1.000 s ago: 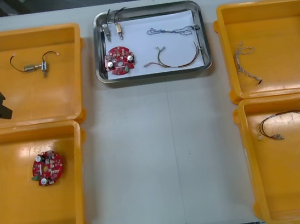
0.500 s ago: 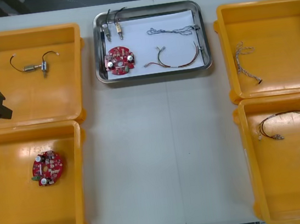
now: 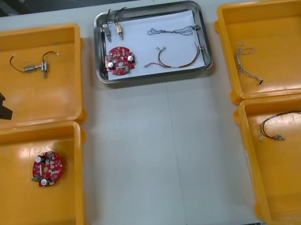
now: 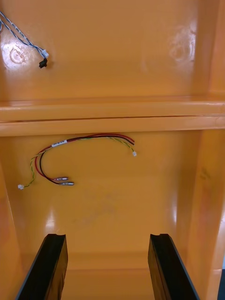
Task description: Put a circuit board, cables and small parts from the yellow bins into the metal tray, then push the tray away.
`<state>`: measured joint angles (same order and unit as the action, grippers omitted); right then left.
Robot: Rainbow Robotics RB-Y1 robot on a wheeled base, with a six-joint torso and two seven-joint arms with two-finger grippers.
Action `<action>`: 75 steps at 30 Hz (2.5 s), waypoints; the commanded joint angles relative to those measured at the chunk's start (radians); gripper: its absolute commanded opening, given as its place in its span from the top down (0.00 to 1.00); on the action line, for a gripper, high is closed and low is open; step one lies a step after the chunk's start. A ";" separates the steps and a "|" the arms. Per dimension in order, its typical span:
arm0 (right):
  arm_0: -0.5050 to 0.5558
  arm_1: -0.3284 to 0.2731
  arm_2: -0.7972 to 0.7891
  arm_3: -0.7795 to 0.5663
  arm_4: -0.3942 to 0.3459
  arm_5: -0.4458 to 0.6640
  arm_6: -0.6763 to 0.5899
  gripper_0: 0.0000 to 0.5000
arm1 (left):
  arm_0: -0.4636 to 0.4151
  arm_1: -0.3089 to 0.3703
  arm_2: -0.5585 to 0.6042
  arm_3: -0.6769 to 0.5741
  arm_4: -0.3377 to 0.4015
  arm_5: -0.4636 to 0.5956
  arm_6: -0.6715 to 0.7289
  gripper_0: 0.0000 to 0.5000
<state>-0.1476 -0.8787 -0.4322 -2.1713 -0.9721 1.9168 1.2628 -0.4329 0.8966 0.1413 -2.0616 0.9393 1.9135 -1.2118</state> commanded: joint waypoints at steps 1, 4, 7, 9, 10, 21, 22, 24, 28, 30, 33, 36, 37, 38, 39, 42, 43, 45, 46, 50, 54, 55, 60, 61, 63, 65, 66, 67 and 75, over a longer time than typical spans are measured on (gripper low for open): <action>0.014 -0.042 0.027 -0.001 -0.010 0.003 -0.048 0.00 | 0.010 -0.008 0.031 -0.025 0.001 0.006 0.060 0.00; 0.014 -0.042 0.032 0.004 -0.003 0.003 -0.051 0.00 | 0.010 -0.008 0.031 -0.025 0.001 0.006 0.060 0.00; 0.014 -0.037 0.038 0.010 -0.008 0.003 -0.051 0.00 | 0.010 -0.008 0.031 -0.025 0.001 0.006 0.060 0.00; 0.014 -0.028 0.039 0.010 -0.010 0.003 -0.054 0.00 | 0.010 -0.008 0.031 -0.025 0.001 0.006 0.060 0.00; 0.014 -0.025 0.039 0.010 -0.011 0.003 -0.056 0.00 | 0.010 -0.008 0.031 -0.025 0.001 0.006 0.060 0.00; 0.014 -0.020 0.044 0.008 -0.022 0.003 -0.051 0.00 | 0.010 -0.008 0.031 -0.025 0.001 0.006 0.060 0.00; 0.014 -0.020 0.044 0.008 -0.022 0.003 -0.051 0.00 | 0.010 -0.008 0.031 -0.025 0.001 0.006 0.060 0.00; 0.014 -0.020 0.044 0.008 -0.022 0.003 -0.051 0.00 | 0.010 -0.008 0.031 -0.025 0.001 0.006 0.060 0.00; 0.014 -0.020 0.044 0.008 -0.022 0.003 -0.051 0.00 | 0.010 -0.008 0.031 -0.025 0.001 0.006 0.060 0.00; 0.014 -0.020 0.044 0.008 -0.022 0.003 -0.051 0.00 | 0.010 -0.008 0.031 -0.025 0.001 0.006 0.060 0.00; 0.014 -0.020 0.044 0.008 -0.022 0.003 -0.051 0.00 | 0.010 -0.008 0.031 -0.025 0.001 0.006 0.060 0.00; 0.014 -0.020 0.044 0.008 -0.022 0.003 -0.051 0.00 | 0.010 -0.008 0.031 -0.025 0.001 0.006 0.060 0.00; 0.014 -0.020 0.044 0.008 -0.022 0.003 -0.051 0.00 | 0.010 -0.008 0.031 -0.025 0.001 0.006 0.060 0.00; 0.014 -0.020 0.044 0.008 -0.022 0.003 -0.051 0.00 | 0.010 -0.008 0.031 -0.025 0.001 0.006 0.060 0.00; 0.014 -0.020 0.044 0.008 -0.022 0.003 -0.051 0.00 | 0.010 -0.008 0.031 -0.025 0.001 0.006 0.060 0.00; 0.014 -0.020 0.044 0.008 -0.022 0.003 -0.051 0.00 | 0.010 -0.008 0.031 -0.025 0.001 0.006 0.060 0.00; 0.014 -0.020 0.044 0.008 -0.022 0.003 -0.051 0.00 | 0.010 -0.008 0.031 -0.025 0.001 0.006 0.060 0.00; 0.014 -0.020 0.044 0.008 -0.022 0.003 -0.051 0.00 | 0.010 -0.008 0.031 -0.025 0.001 0.006 0.060 0.00; 0.014 -0.020 0.044 0.008 -0.022 0.003 -0.051 0.00 | 0.010 -0.008 0.031 -0.025 0.001 0.006 0.060 0.00; 0.014 -0.020 0.044 0.008 -0.022 0.003 -0.051 0.00 | 0.010 -0.008 0.031 -0.025 0.001 0.006 0.060 0.00; 0.014 -0.020 0.044 0.008 -0.022 0.003 -0.051 0.00 | 0.010 -0.008 0.031 -0.025 0.001 0.006 0.060 0.00; 0.014 -0.020 0.044 0.008 -0.022 0.003 -0.051 0.00 | 0.010 -0.008 0.031 -0.025 0.001 0.006 0.060 0.00; 0.014 -0.020 0.044 0.008 -0.022 0.003 -0.051 0.00 | 0.010 -0.008 0.031 -0.025 0.001 0.006 0.060 0.00; 0.014 -0.020 0.044 0.008 -0.022 0.003 -0.051 0.00 | 0.010 -0.008 0.031 -0.025 0.001 0.006 0.060 0.00; 0.014 -0.020 0.044 0.008 -0.022 0.003 -0.051 0.00 | 0.010 -0.008 0.031 -0.025 0.001 0.006 0.060 0.00; 0.014 -0.020 0.044 0.008 -0.022 0.003 -0.051 0.00 | 0.010 -0.008 0.031 -0.025 0.001 0.006 0.060 0.00; 0.014 -0.020 0.044 0.008 -0.022 0.003 -0.051 0.00 | 0.010 -0.008 0.031 -0.025 0.001 0.006 0.060 0.00; 0.014 -0.020 0.044 0.008 -0.022 0.003 -0.051 0.00 | 0.010 -0.008 0.031 -0.025 0.001 0.006 0.060 0.00; 0.014 -0.020 0.044 0.008 -0.022 0.003 -0.051 0.00 | 0.010 -0.008 0.031 -0.025 0.001 0.006 0.060 0.00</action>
<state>-0.1473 -0.8788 -0.4018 -2.1573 -0.9858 1.9168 1.2416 -0.4329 0.8966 0.1413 -2.0616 0.9393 1.9135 -1.2118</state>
